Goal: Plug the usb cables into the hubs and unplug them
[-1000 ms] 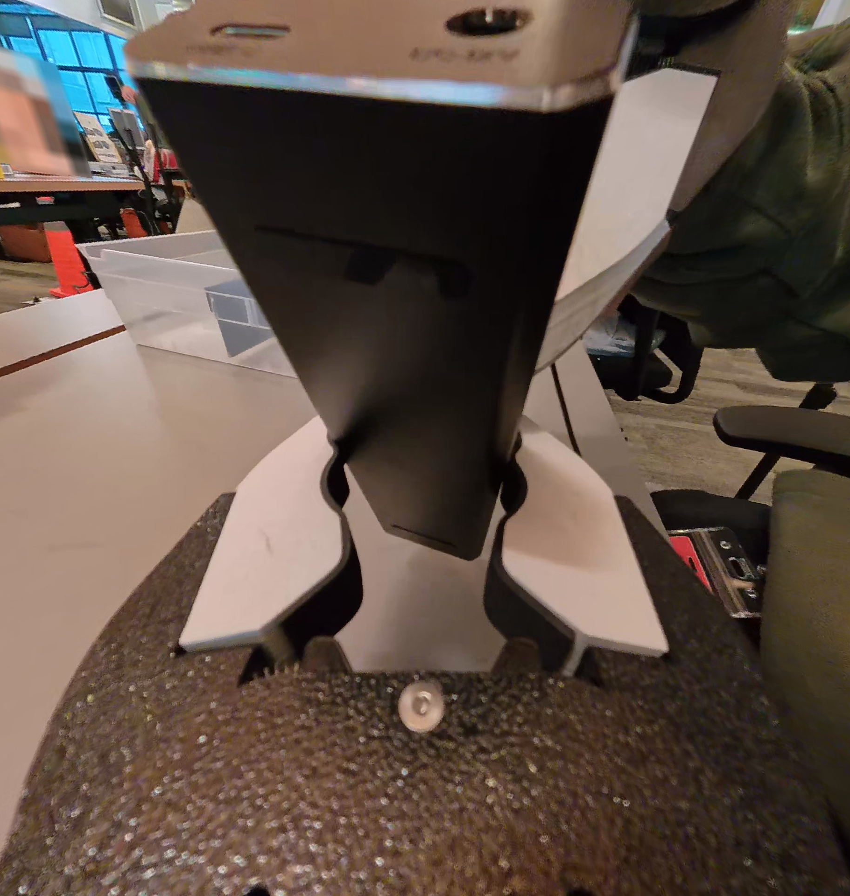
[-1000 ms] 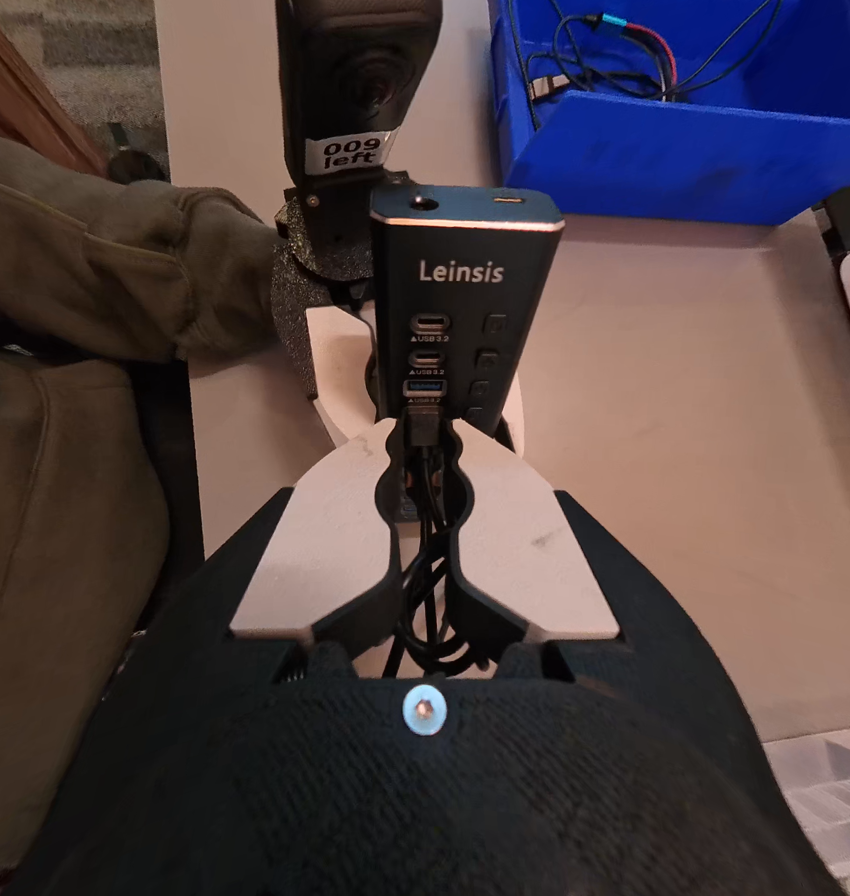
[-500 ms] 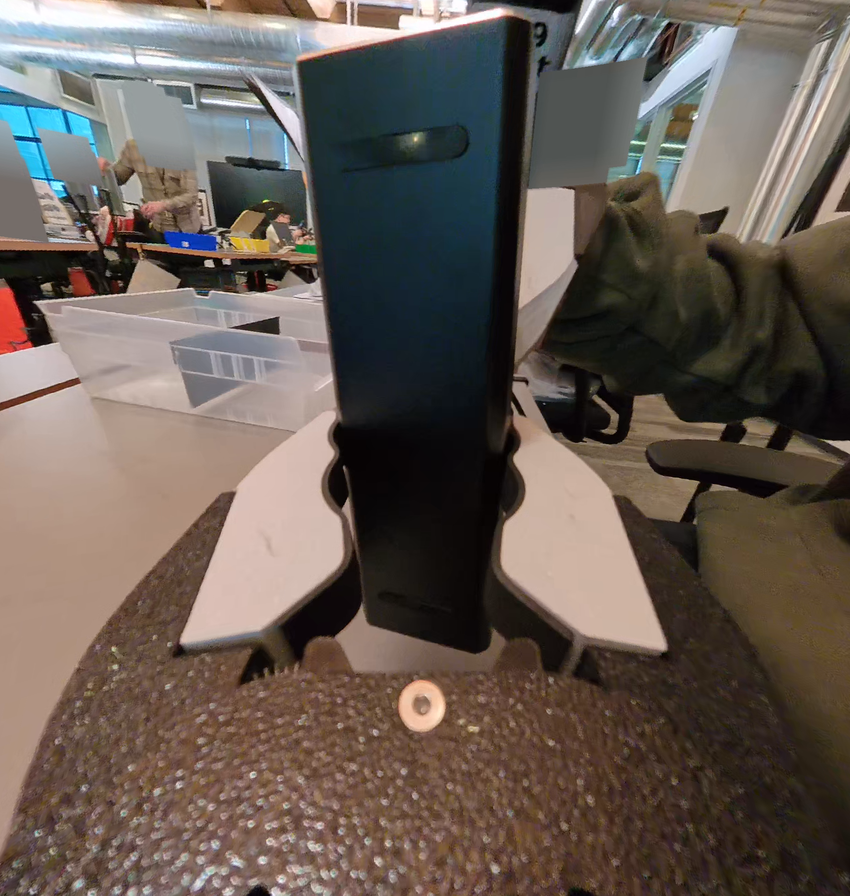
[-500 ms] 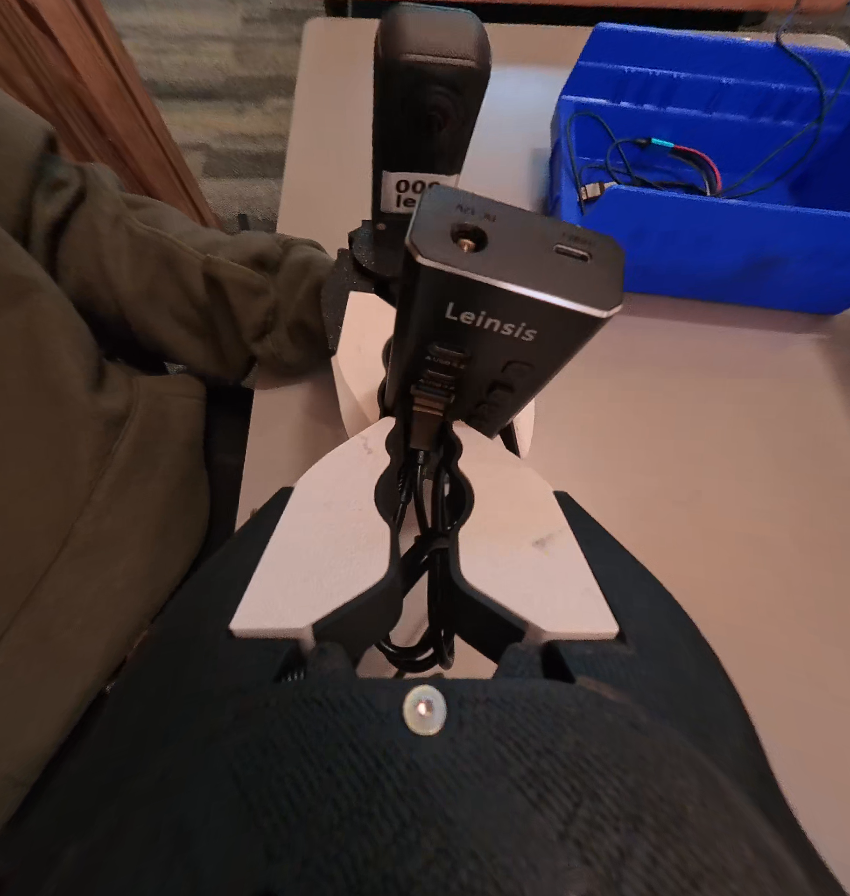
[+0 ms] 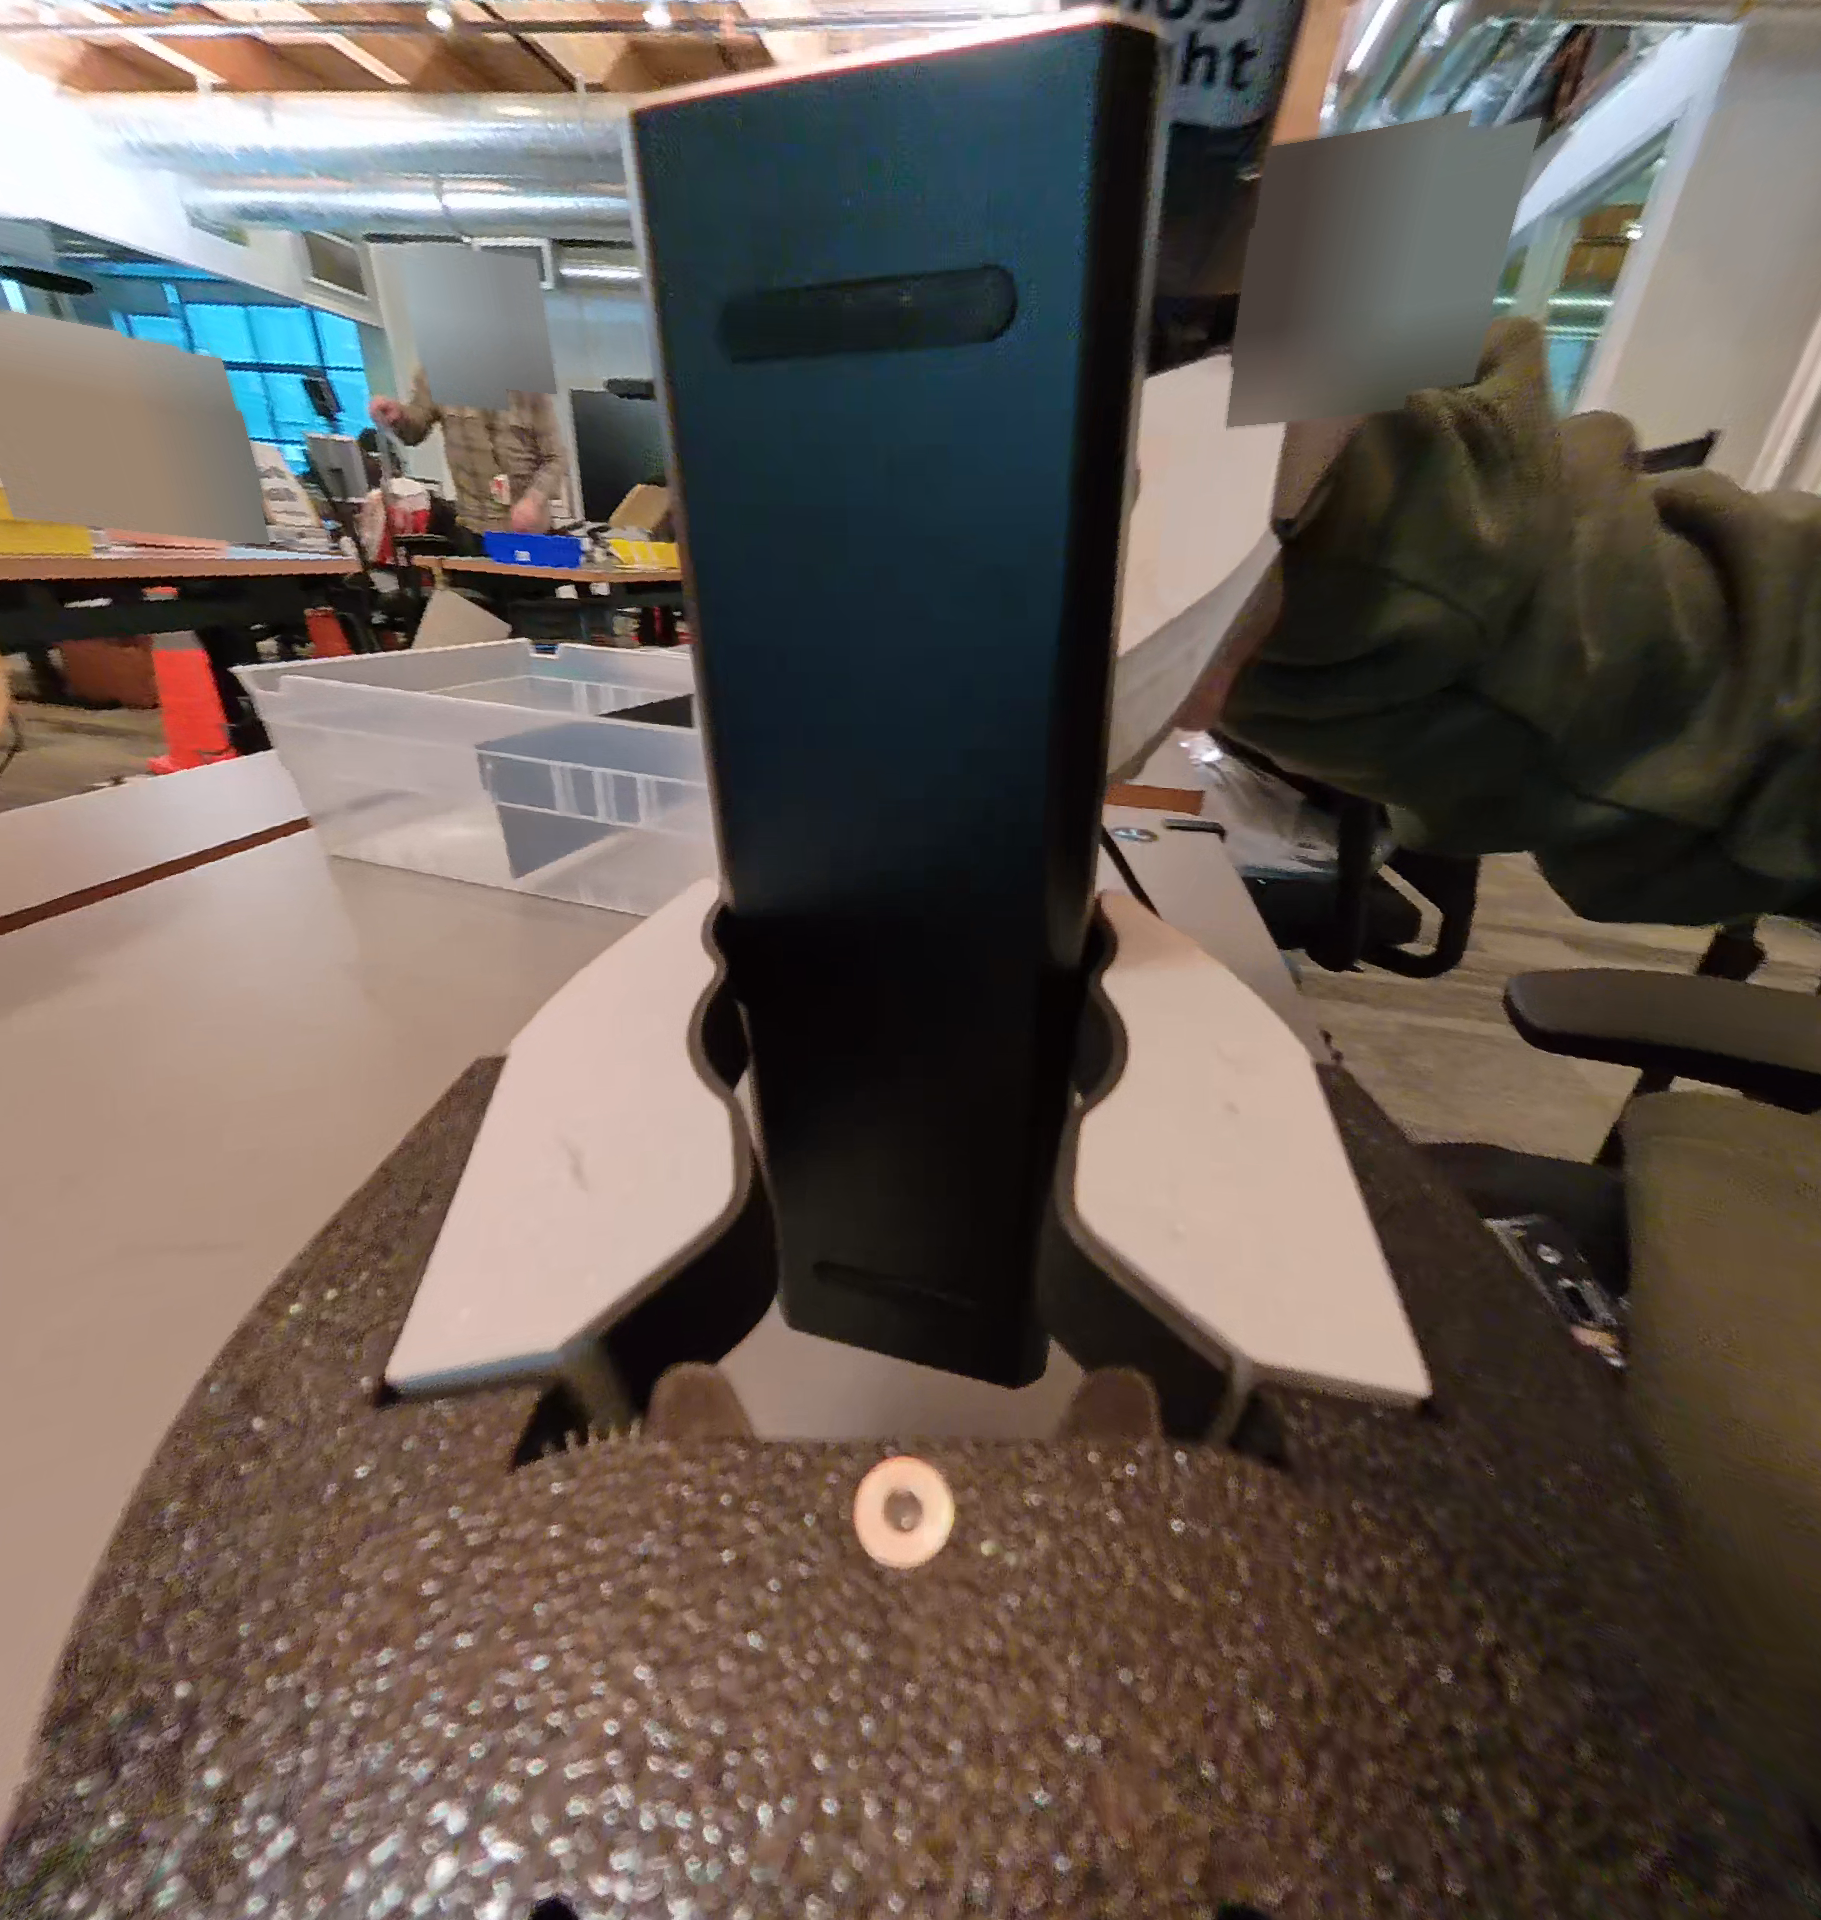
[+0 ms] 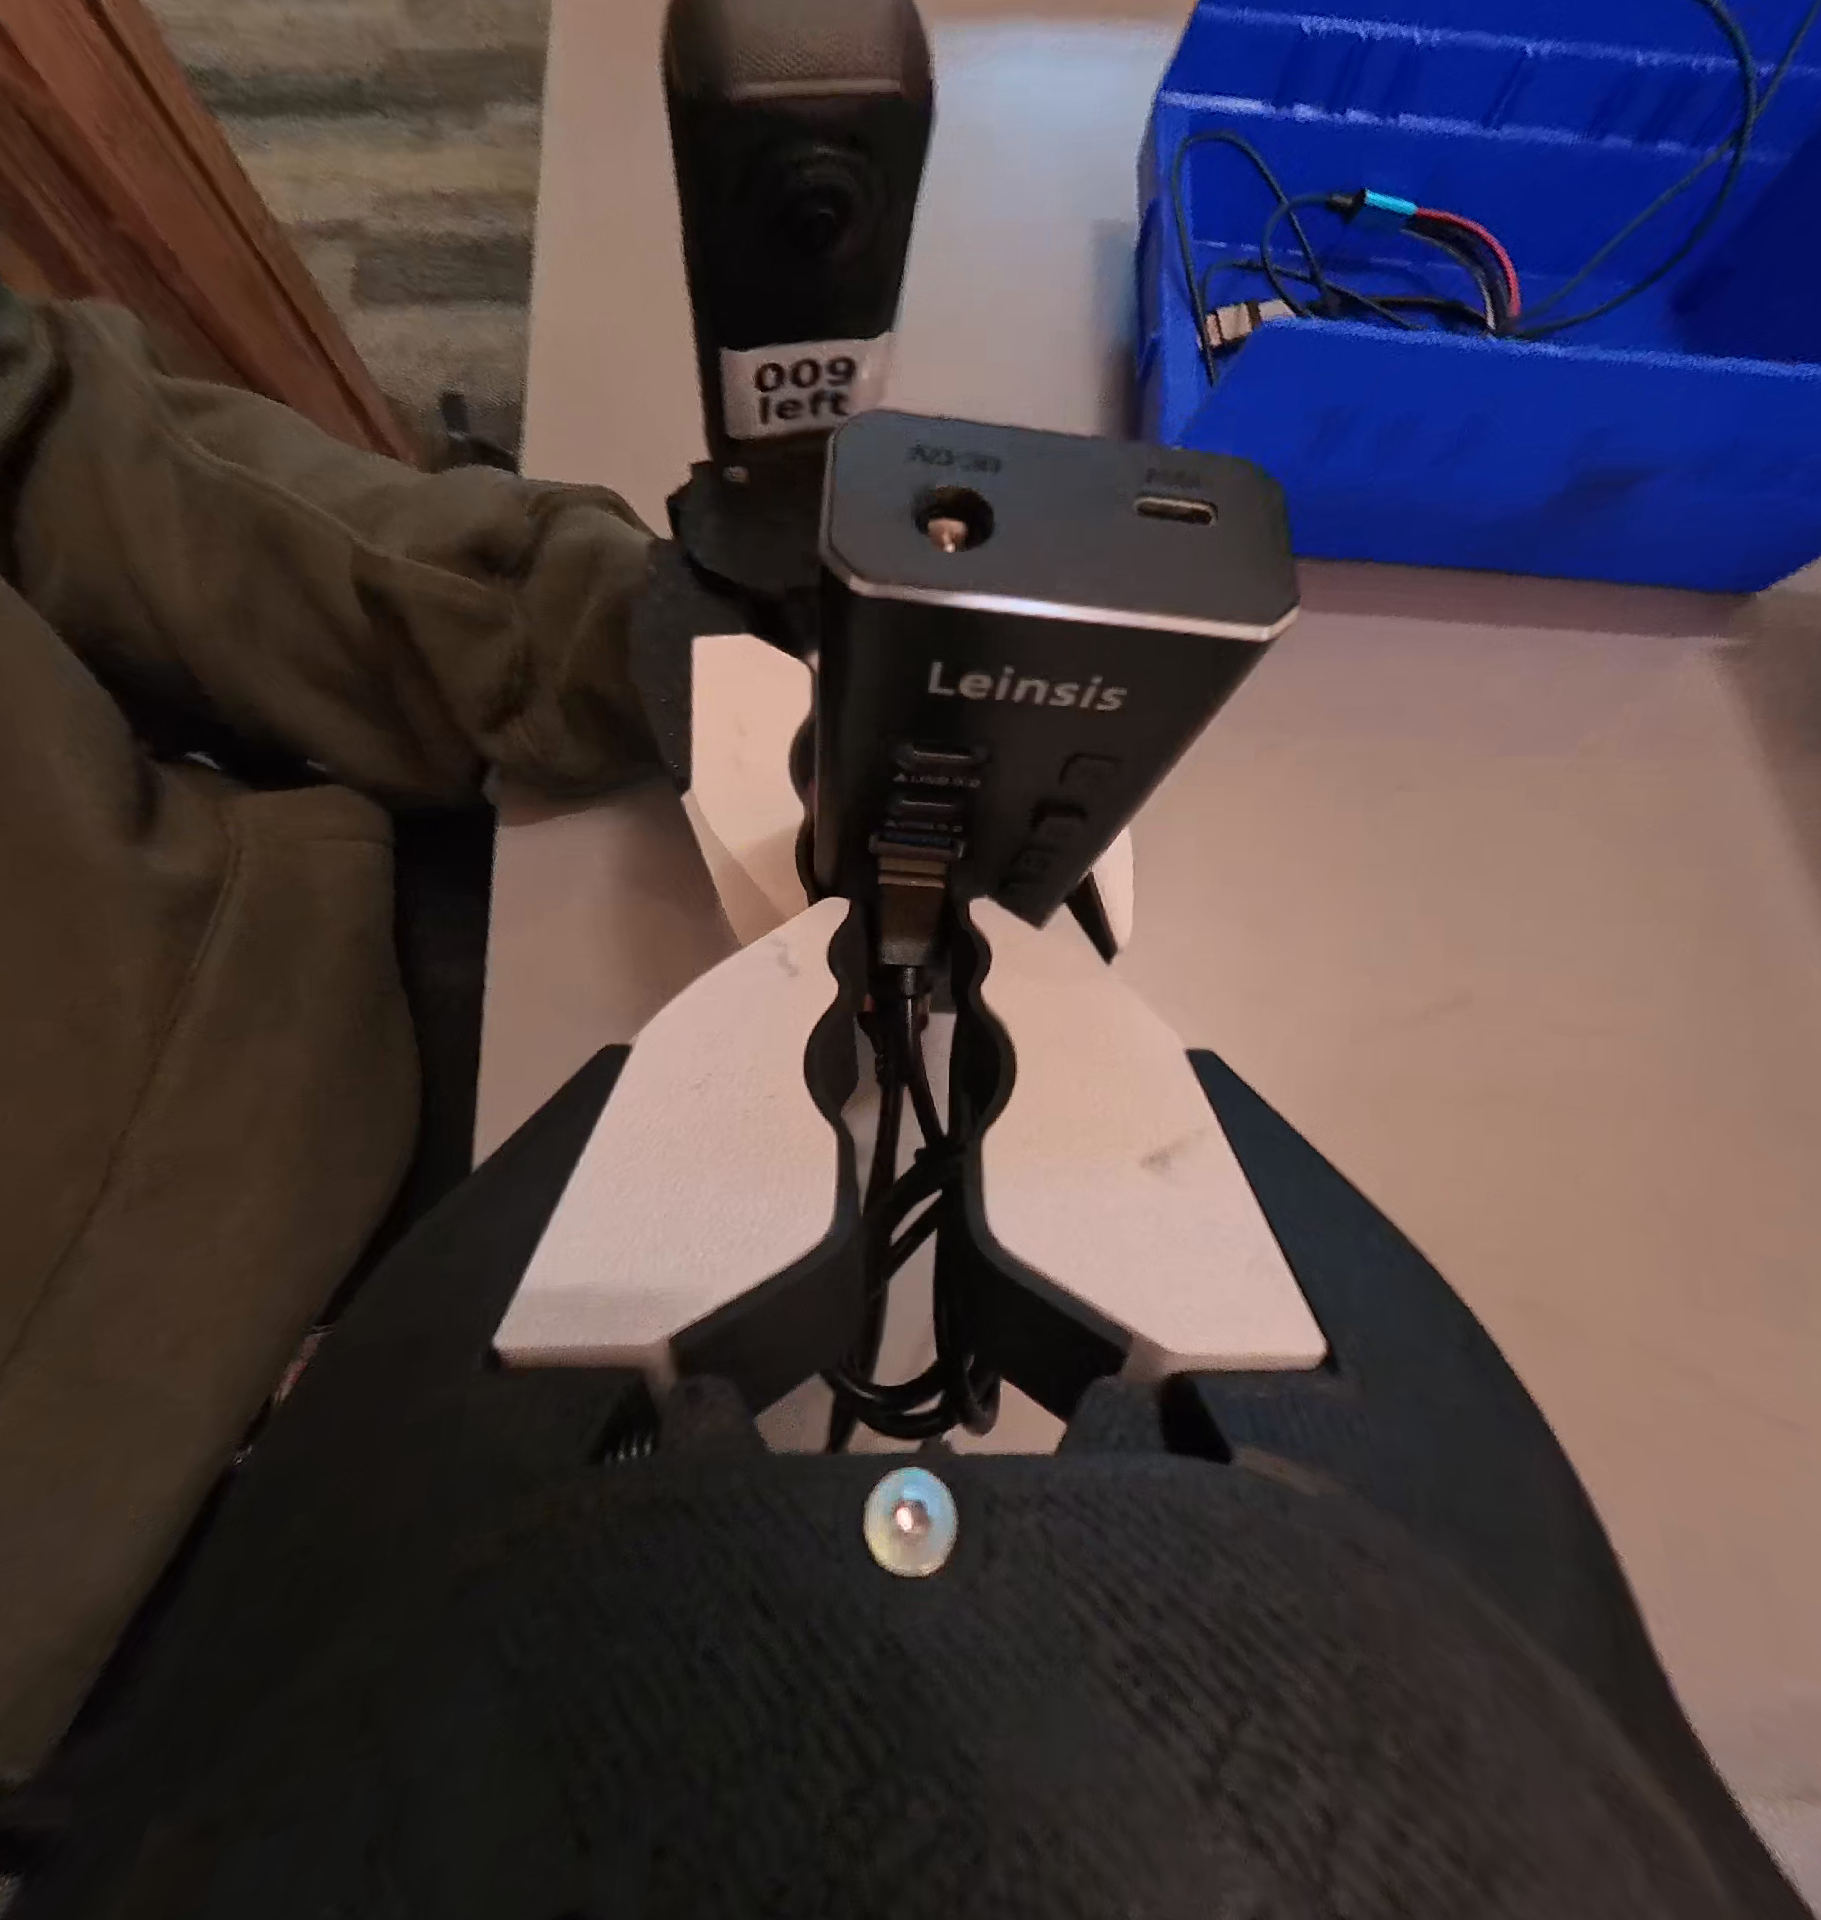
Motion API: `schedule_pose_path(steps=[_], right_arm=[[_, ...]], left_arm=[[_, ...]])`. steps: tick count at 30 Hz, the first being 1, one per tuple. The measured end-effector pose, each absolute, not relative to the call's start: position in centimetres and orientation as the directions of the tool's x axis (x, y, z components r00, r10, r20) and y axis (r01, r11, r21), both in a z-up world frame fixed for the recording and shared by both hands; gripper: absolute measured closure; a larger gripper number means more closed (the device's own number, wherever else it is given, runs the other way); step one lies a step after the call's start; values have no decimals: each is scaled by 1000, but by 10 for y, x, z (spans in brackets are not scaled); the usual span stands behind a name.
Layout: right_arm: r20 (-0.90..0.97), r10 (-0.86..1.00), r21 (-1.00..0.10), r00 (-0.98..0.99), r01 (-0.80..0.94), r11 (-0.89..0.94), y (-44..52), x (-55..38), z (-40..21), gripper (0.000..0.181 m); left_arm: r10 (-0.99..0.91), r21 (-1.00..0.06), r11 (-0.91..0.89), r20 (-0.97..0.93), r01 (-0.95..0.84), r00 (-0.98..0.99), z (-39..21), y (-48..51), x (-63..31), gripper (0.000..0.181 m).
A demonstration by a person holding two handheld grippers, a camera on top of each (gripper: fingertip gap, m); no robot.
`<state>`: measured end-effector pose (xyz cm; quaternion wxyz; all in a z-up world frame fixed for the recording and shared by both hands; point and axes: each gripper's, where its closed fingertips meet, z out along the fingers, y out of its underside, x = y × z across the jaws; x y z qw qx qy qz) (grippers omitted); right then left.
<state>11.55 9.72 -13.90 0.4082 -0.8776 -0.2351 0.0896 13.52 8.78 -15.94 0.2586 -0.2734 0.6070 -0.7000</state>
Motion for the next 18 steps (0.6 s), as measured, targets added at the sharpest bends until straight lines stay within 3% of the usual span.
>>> schedule_pose_path(steps=[6, 18], right_arm=[[55, 439, -732, 897, 336, -593, 99, 120, -141, 167], [-47, 367, -894, 929, 124, -429, 109, 116, -128, 167]], left_arm=[[-718, -989, -144, 81, 34, -692, -161, 95, 138, 121], [-701, -968, -241, 124, 69, -703, -149, 103, 135, 120]])
